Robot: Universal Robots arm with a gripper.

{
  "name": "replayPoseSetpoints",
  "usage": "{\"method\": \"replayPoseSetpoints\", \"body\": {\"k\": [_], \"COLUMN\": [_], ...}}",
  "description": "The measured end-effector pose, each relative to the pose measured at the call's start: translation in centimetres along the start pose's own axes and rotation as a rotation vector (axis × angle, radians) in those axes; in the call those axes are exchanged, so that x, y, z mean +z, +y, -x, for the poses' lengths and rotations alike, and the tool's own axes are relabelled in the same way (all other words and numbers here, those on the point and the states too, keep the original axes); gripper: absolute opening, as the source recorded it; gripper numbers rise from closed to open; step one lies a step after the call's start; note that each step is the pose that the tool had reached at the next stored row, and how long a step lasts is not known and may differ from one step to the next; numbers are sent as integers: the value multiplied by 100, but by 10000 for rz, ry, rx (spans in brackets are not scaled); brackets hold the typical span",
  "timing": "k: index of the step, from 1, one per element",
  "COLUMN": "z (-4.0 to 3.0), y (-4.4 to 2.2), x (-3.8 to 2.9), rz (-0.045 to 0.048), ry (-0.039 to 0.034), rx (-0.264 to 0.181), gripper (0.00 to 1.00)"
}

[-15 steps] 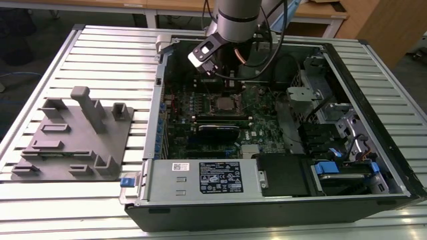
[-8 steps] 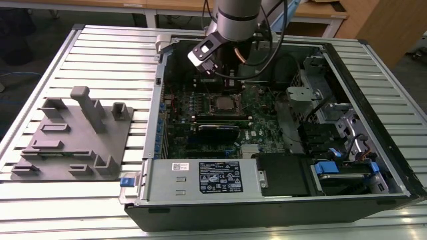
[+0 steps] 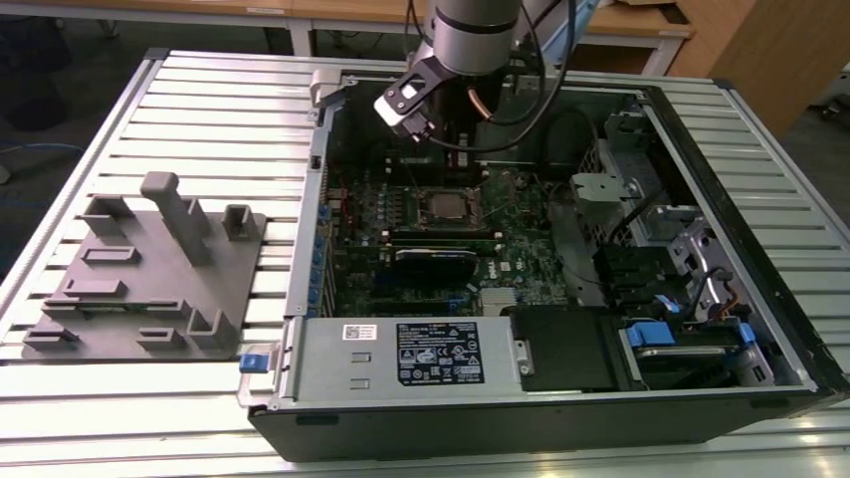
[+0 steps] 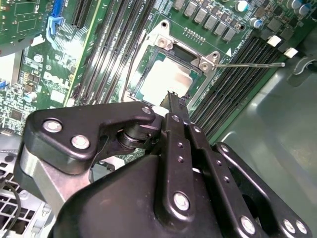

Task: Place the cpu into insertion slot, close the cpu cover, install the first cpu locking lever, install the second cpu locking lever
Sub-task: 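Close the cpu cover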

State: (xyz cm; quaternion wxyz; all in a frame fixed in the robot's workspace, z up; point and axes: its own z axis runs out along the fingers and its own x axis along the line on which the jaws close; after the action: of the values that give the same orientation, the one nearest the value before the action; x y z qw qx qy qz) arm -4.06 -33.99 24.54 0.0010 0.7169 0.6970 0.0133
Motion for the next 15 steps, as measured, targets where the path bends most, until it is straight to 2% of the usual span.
{"method": "replayPoseSetpoints", "body": {"k": [13, 15], "z": [-3, -3], "y": [3, 3], "x": [-157, -164], "rz": [0, 1], "ry": [0, 1], "rx": [0, 0], "gripper": [10, 10]}}
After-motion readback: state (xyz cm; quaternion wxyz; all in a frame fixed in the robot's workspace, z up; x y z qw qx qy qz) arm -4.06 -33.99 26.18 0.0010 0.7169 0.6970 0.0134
